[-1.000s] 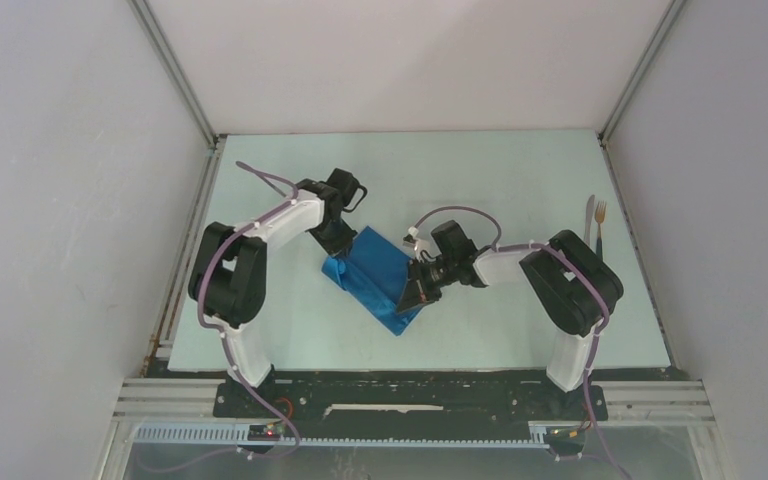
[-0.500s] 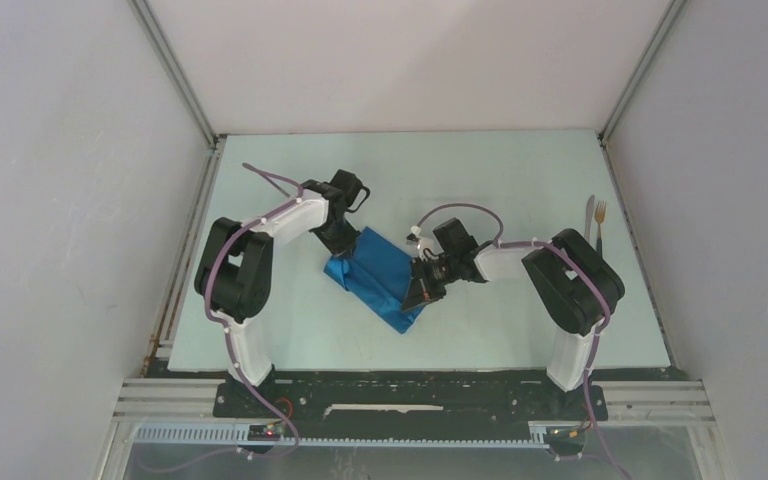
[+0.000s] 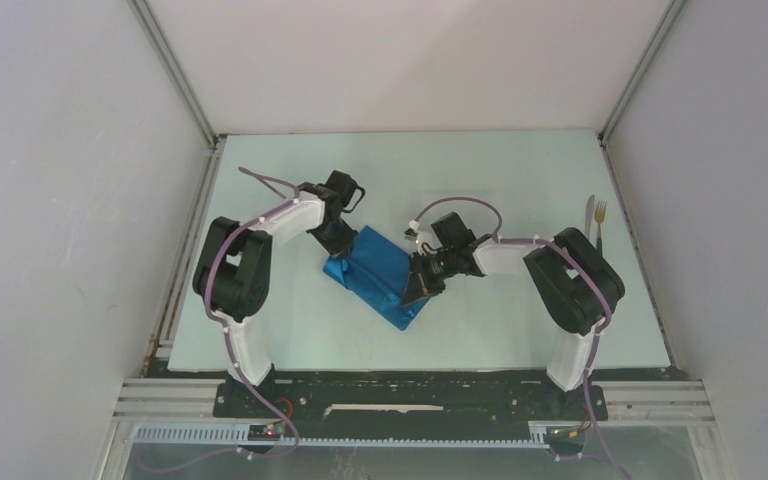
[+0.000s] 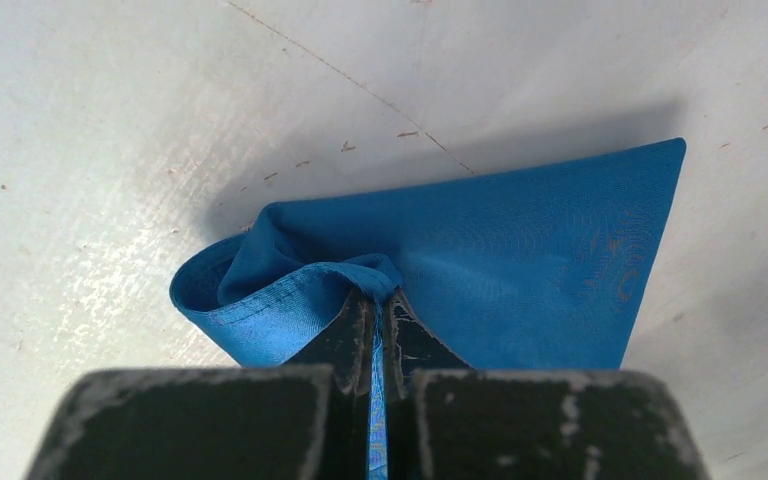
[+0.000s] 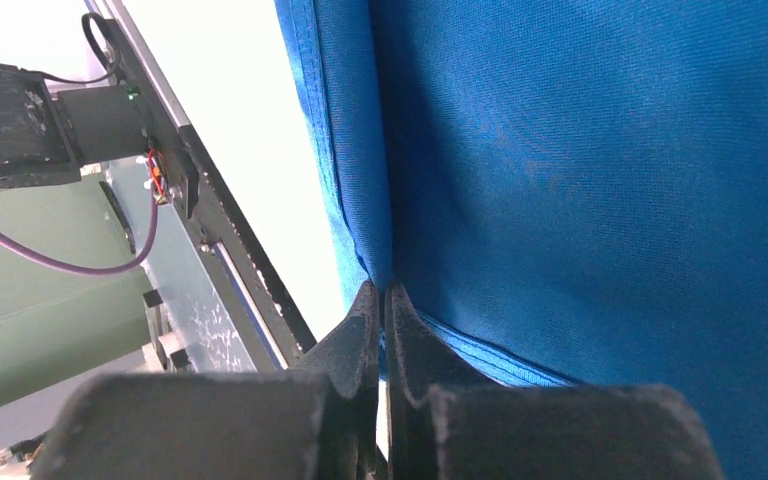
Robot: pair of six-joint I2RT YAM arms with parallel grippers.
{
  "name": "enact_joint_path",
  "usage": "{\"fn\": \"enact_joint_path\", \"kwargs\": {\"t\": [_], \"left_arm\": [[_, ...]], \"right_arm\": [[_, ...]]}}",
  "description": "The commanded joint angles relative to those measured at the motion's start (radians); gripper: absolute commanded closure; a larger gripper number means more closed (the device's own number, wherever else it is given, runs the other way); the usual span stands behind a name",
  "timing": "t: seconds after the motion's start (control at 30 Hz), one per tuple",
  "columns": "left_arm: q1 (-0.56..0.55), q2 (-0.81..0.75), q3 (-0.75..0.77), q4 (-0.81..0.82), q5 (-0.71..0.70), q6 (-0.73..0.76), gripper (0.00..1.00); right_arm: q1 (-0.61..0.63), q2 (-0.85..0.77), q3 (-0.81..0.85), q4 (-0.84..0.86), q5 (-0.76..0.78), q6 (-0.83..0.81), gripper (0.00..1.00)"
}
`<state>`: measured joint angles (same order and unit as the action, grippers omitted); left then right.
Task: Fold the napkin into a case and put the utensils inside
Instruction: Fold the 2/3-rectangle-folded napkin.
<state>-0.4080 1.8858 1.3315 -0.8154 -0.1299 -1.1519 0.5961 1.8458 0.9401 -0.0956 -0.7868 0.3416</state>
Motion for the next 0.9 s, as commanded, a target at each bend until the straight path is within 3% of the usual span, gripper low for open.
{"fn": "enact_joint_path", "kwargs": {"t": [0.0,0.3,0.53,0.7,0.87], "left_arm": [[0.031,-0.007,-0.006,0.059,-0.06,-0.002,1.0],[0.032,0.005,-0.003,0.069,-0.053,-0.001,1.0],[0.032,0.013,-0.011,0.079,-0.046,-0.003,1.0],[0.033,0.009,-0.009,0.08,-0.043,0.0,1.0],[0.034,0.007,-0.011,0.083,-0.038,0.001,1.0]], "right_arm": [[-0.015,0.012,0.015,-0.073,0.003,-0.027,0.96],[-0.038,0.004,0.015,-0.072,0.024,-0.026,0.87],[-0.018,-0.152,0.043,-0.221,0.231,-0.125,0.54],[0.035,-0.323,-0.002,-0.218,0.363,-0.203,0.41],[0.08,-0.29,0.016,-0.155,0.402,-0.227,0.37]]}}
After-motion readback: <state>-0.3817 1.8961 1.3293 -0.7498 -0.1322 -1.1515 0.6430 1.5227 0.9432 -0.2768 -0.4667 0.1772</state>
